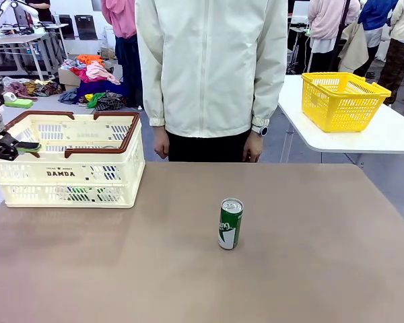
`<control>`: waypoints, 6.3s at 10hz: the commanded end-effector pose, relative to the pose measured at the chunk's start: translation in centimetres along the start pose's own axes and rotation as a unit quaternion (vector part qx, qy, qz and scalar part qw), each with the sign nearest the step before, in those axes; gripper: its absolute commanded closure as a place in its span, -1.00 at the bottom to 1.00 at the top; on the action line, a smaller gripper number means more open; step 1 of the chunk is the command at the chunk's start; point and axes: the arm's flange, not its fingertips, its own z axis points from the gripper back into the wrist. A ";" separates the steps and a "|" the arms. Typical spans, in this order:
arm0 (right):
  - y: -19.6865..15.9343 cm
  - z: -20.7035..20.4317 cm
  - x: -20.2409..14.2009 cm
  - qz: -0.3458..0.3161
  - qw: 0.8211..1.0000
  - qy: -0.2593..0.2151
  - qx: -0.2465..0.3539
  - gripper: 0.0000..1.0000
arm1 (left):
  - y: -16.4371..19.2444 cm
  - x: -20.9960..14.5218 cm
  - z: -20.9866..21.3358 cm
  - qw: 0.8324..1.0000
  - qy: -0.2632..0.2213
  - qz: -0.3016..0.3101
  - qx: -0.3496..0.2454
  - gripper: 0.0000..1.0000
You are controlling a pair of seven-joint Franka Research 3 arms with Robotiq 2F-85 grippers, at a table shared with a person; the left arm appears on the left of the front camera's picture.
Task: Place the drinks into the Shopping basket.
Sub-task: Pick up one drink and place it into the Shopping basket.
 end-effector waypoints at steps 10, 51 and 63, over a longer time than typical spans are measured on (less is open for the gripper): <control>0.5 0.1 -0.1 -0.008 1.000 0.000 0.005 -1.00 | -9.9 -2.3 -12.5 0.975 0.115 -0.009 0.189 -1.00; 0.5 0.1 -0.1 -0.008 1.000 0.000 0.005 -1.00 | -6.0 -2.9 -49.8 0.805 0.065 -0.160 0.568 1.00; 0.5 0.1 -0.1 -0.008 1.000 0.000 0.005 -1.00 | -6.5 15.7 3.0 0.804 -0.221 -0.003 0.553 1.00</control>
